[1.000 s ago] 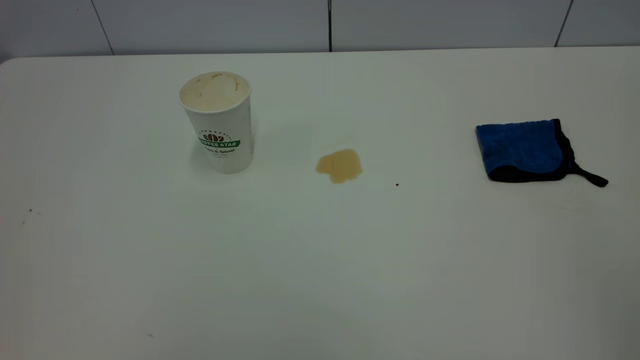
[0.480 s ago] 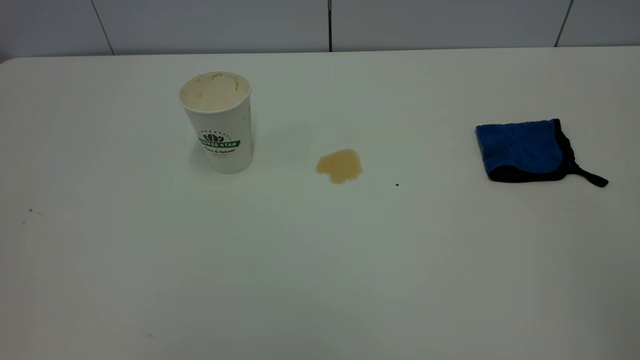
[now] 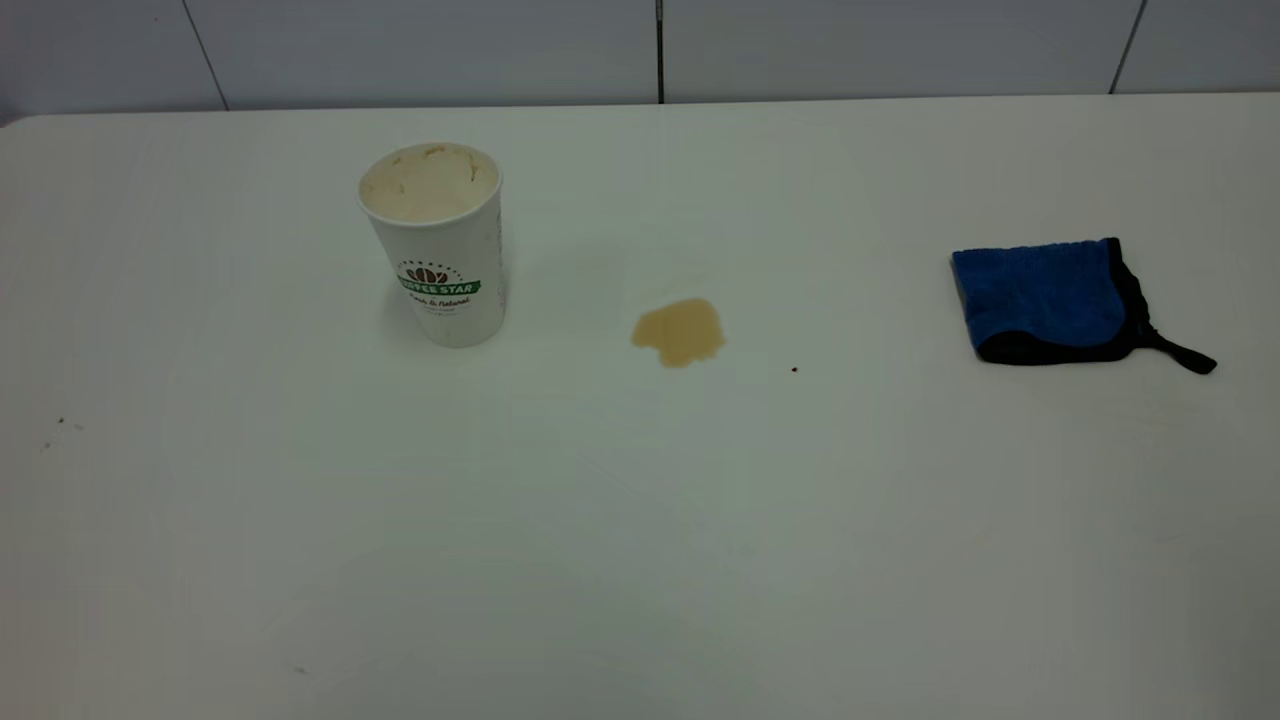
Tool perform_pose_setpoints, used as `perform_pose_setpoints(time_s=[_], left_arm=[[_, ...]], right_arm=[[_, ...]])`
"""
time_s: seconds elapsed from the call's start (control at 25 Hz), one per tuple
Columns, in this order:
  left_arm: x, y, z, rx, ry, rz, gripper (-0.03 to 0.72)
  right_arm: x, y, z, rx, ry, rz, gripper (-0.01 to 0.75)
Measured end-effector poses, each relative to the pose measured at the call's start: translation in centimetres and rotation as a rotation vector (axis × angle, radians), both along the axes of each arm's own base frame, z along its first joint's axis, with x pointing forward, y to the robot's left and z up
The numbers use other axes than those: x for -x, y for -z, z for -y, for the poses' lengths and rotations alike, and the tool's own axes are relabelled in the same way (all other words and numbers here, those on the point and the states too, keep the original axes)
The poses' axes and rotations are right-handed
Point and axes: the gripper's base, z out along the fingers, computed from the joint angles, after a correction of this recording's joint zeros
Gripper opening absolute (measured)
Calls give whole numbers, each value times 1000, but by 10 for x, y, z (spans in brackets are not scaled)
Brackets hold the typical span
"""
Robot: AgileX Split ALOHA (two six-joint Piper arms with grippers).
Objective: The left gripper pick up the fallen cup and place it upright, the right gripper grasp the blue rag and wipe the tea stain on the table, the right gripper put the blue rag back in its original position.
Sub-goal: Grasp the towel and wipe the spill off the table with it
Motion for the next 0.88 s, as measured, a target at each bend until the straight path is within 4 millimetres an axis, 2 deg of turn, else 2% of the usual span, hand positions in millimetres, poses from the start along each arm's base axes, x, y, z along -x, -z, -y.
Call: perform_pose_setpoints(time_s=[0.12, 0.28, 0.36, 0.44, 0.52, 0.6, 0.72, 0.88], left_arm=[[0, 0, 0, 0, 0, 0, 584], [0, 0, 0, 0, 0, 0, 584], [0, 0, 0, 0, 0, 0, 584], [0, 0, 0, 0, 0, 0, 584], [0, 0, 0, 0, 0, 0, 584], [0, 0, 0, 0, 0, 0, 584], [0, 0, 0, 0, 0, 0, 584], [0, 0, 0, 0, 0, 0, 584]], right_arm=[[0, 0, 0, -14, 8, -1, 238], [0, -2, 1, -164, 111, 8, 277], [0, -14, 3, -179, 143, 58, 354], [-7, -28, 5, -158, 148, 64, 471], [-26, -43, 7, -127, 144, 25, 621], [-48, -55, 10, -91, 135, -20, 697], [-99, -68, 16, -33, 123, -120, 722], [-166, -64, 24, 28, 115, -212, 720]])
